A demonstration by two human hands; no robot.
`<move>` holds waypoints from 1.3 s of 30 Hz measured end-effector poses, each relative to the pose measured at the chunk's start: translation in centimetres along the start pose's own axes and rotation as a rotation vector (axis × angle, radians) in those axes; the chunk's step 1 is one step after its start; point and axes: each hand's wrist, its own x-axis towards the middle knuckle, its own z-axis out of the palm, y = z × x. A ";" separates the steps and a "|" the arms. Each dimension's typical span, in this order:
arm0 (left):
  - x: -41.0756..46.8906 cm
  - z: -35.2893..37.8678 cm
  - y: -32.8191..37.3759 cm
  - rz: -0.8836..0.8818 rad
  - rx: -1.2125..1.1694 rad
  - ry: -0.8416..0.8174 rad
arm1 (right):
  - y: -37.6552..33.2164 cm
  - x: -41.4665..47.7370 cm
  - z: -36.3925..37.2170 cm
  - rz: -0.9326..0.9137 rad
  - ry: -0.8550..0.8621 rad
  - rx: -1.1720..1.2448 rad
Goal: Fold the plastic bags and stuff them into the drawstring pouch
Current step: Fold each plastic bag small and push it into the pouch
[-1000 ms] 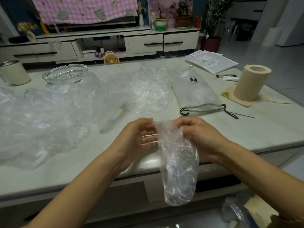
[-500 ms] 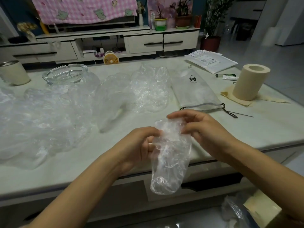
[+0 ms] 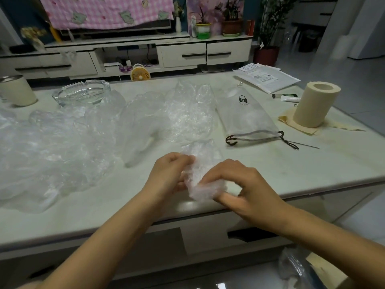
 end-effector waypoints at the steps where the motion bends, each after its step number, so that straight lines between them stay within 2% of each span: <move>1: 0.0 0.1 -0.2 0.060 0.068 0.033 | -0.2 0.1 -0.2 0.130 -0.021 0.137; 5: 0.1 0.3 -0.7 0.209 0.209 0.041 | -0.3 1.1 -1.1 0.427 -0.137 0.409; 8: -0.1 0.4 -0.8 0.193 0.198 -0.041 | 0.0 1.2 -1.5 0.580 -0.202 0.485; 11: 0.0 0.1 -0.5 0.103 0.152 -0.224 | 0.2 1.2 -1.4 0.694 -0.200 0.463; 13: -0.1 0.0 -0.3 0.074 0.200 -0.288 | 0.2 1.3 -1.4 0.719 -0.176 0.432; 17: -0.3 0.1 -0.5 0.119 0.282 -0.185 | 0.2 1.1 -1.2 0.708 -0.128 0.411; 22: 0.0 -0.3 -0.4 0.081 0.159 -0.081 | 0.3 0.7 -1.5 0.708 -0.033 0.379; 26: 0.1 -0.8 0.1 0.102 0.101 -0.094 | 1.1 0.8 -1.7 0.811 0.062 0.287; 27: 0.0 -0.8 0.1 0.094 0.074 -0.105 | 1.3 0.8 -1.8 0.854 0.047 0.361; 29: -0.1 -0.6 0.2 0.071 0.042 -0.137 | 1.3 1.0 -2.2 0.916 0.001 0.665; 31: -0.2 -0.2 0.1 0.080 0.054 -0.163 | 1.1 1.3 -2.3 0.909 -0.041 0.910; 39: -0.3 0.4 0.1 0.234 0.131 -0.075 | 1.0 2.0 -1.3 0.886 0.086 1.087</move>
